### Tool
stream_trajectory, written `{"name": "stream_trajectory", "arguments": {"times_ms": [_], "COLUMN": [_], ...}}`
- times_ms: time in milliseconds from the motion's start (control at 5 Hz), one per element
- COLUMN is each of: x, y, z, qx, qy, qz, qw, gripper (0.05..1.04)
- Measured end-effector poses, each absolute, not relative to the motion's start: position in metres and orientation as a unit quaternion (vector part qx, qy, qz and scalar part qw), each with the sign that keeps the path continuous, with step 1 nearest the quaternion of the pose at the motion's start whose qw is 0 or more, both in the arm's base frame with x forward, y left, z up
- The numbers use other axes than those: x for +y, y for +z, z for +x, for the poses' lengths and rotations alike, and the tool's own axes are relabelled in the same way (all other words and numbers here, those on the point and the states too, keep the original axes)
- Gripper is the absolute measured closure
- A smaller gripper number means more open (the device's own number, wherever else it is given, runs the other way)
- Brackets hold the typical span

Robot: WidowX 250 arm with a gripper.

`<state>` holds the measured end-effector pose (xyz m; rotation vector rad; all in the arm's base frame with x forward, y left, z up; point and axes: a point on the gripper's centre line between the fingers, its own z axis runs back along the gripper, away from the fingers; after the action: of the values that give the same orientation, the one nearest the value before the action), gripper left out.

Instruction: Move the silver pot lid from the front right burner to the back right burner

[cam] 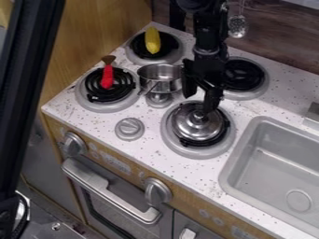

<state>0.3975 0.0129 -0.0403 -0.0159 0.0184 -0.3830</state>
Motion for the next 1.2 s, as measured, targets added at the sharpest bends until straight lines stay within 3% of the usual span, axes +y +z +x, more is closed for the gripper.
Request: {"name": "stream_trajectory", "arguments": {"times_ms": [400, 600, 1000, 1200], "x": [0.012, 0.011, 0.005, 0.001], "y": [-0.046, -0.048, -0.048, -0.048], "z": [0.375, 0.372, 0.367, 0.367], "qx": [0.012, 0.007, 0.003, 0.000], "qy": [-0.189, -0.190, -0.204, -0.212], "qz": [-0.009, -0.009, 0.000, 0.006], "qw": [0.982, 0.982, 0.979, 0.977], "gripper": [0.085, 0.137, 0.661, 0.761]}}
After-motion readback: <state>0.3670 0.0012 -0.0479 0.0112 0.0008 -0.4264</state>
